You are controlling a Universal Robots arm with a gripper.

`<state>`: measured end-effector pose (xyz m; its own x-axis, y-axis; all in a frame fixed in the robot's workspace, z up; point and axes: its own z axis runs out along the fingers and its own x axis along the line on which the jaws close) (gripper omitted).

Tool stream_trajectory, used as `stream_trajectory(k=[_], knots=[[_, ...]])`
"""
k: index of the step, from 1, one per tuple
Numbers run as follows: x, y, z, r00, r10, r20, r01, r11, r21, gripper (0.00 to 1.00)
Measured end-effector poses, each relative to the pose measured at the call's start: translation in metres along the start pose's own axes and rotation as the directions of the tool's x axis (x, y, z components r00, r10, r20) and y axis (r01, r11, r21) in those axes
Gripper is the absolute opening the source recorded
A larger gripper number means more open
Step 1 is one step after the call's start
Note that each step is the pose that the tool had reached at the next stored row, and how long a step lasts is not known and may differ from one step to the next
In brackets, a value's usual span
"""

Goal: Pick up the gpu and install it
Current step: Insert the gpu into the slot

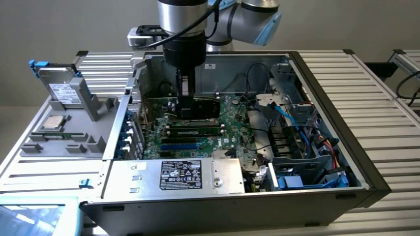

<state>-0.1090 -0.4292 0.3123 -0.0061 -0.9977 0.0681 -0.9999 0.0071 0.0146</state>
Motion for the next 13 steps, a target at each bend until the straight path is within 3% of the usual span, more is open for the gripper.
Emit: stream_trajectory(k=[5,13], knots=[[0.010,0.0001,0.0098,1.0000,0.000,0.0013,0.000,1.0000,0.0000,0.29],[0.012,0.0019,0.0245,1.0000,0.000,0.0028,0.000,1.0000,-0.0001,0.29]])
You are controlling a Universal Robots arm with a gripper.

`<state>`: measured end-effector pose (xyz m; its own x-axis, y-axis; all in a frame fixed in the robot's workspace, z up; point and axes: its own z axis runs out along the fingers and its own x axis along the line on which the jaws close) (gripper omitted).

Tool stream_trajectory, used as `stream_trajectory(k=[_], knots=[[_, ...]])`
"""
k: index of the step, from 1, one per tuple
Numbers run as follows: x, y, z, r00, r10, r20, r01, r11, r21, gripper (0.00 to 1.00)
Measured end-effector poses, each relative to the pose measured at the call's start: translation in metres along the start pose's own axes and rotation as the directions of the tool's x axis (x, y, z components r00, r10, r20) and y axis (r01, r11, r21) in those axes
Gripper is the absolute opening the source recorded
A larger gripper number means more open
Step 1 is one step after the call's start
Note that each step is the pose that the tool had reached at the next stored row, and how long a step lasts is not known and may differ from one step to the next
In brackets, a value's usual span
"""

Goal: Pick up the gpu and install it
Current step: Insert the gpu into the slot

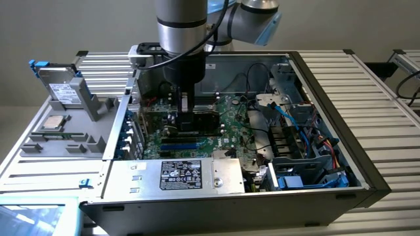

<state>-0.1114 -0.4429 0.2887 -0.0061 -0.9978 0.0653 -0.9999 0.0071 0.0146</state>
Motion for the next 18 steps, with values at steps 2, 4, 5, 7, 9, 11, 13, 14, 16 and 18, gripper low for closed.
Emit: stream_trajectory(k=[2,4,5,7,9,11,13,14,16,18], knots=[[0.000,0.0011,0.0037,1.0000,0.000,0.0012,0.000,1.0000,0.0000,0.29],[0.000,0.0020,0.0067,1.0000,0.000,0.0037,0.000,1.0000,-0.0002,0.29],[0.000,0.0024,0.0077,1.0000,0.000,0.0060,0.000,1.0000,-0.0005,0.29],[0.000,0.0028,0.0092,0.9999,0.000,0.0158,0.001,1.0000,-0.0021,0.29],[0.001,0.0028,0.0114,0.9997,0.000,0.0256,0.001,1.0000,-0.0023,0.29],[0.004,0.0027,0.0146,0.9994,-0.001,0.0332,0.001,1.0000,-0.0024,0.29],[0.008,0.0026,0.0184,0.9993,-0.001,0.0376,0.001,1.0000,-0.0024,0.29],[0.010,0.0026,0.0205,0.9992,-0.001,0.0393,0.001,1.0000,-0.0024,0.29],[0.012,0.0026,0.0233,0.9990,-0.001,0.0442,0.001,1.0000,-0.0027,0.29],[0.013,0.0029,0.0252,0.9987,-0.001,0.0506,0.001,1.0000,-0.0044,0.29]])
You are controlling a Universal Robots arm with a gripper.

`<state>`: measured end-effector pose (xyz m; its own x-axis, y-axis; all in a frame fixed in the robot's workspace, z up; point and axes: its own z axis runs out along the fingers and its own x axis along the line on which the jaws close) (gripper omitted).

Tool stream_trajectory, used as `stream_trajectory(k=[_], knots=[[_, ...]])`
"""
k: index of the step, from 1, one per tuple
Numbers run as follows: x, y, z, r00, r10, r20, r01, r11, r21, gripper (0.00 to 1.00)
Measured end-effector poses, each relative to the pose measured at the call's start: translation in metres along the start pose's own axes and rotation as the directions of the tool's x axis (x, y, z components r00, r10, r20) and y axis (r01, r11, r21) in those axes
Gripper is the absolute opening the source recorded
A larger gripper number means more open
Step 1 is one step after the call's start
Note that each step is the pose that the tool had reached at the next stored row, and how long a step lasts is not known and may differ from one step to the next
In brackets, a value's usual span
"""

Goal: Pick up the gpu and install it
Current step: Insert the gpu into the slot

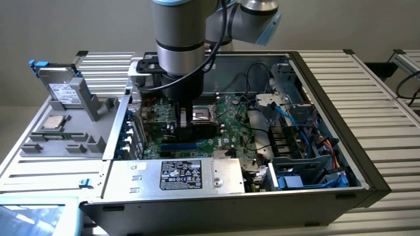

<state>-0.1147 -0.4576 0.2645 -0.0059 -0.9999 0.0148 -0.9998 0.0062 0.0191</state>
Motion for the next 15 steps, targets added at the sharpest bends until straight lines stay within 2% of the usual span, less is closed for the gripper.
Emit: stream_trajectory(k=[4,9,15], knots=[[0.000,0.0052,0.0046,1.0000,0.000,0.0062,0.000,1.0000,-0.0017,0.29],[-0.003,0.0093,0.0108,1.0000,0.001,0.0066,-0.001,1.0000,-0.0021,0.29],[-0.003,0.0104,0.0120,1.0000,0.001,0.0071,-0.001,0.9999,-0.0111,0.29]])
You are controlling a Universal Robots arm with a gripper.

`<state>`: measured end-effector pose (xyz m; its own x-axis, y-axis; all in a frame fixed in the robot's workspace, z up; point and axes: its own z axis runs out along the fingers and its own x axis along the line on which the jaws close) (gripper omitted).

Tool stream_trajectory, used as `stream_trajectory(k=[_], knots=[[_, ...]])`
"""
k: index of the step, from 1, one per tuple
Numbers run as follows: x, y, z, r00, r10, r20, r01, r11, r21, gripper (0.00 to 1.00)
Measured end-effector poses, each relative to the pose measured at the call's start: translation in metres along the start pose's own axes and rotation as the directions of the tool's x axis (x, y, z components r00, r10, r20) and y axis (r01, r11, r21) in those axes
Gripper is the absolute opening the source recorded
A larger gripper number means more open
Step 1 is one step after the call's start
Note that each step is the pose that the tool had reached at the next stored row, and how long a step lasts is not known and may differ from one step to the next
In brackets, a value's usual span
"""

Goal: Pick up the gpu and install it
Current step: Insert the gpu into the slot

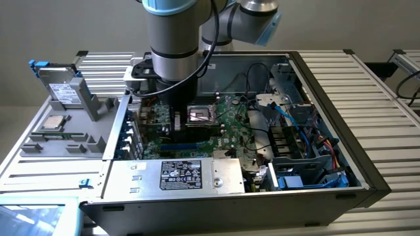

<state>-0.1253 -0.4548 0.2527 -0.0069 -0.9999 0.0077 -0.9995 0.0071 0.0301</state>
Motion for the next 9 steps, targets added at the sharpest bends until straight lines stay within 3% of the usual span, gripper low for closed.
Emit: stream_trajectory(k=[9], knots=[[-0.0002,0.0041,0.0046,1.0000,0.000,0.0013,0.000,1.0000,-0.0014,0.29]])
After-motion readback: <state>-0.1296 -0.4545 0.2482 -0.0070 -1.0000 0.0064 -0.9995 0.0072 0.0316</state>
